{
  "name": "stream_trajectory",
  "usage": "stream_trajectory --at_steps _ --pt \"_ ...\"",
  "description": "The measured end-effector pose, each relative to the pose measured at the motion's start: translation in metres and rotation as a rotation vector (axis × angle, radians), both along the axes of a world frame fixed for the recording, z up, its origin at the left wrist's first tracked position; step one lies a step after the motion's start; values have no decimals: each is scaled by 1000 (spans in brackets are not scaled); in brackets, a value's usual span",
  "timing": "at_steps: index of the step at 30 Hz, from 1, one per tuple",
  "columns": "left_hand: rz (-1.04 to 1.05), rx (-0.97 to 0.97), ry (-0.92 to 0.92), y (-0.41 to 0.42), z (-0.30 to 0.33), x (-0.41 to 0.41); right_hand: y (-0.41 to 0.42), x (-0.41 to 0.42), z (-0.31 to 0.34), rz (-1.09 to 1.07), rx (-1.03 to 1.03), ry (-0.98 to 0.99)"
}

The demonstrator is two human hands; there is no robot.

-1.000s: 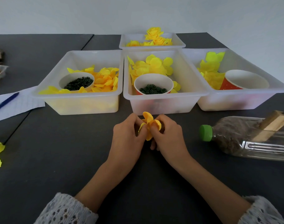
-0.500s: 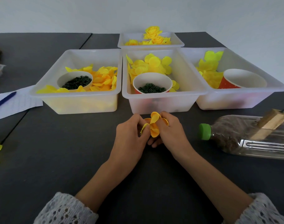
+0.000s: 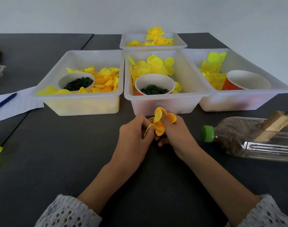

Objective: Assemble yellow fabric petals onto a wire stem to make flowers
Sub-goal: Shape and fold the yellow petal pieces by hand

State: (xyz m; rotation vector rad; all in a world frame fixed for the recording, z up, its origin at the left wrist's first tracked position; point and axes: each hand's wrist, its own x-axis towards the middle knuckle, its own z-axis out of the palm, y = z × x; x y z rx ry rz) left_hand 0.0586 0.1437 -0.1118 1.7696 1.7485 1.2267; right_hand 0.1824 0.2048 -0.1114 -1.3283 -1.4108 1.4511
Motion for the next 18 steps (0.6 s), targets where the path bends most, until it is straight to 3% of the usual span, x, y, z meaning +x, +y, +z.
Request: stream_trajectory --at_steps 7,12,18 --pt "-99 -110 90 -4 -6 3 4 9 -8 -10 512 -303" --pt "-90 -99 87 -4 -7 2 10 10 -9 57 485 -327" --pt "-32 -117 -62 0 -8 -2 15 12 -7 113 370 -272"
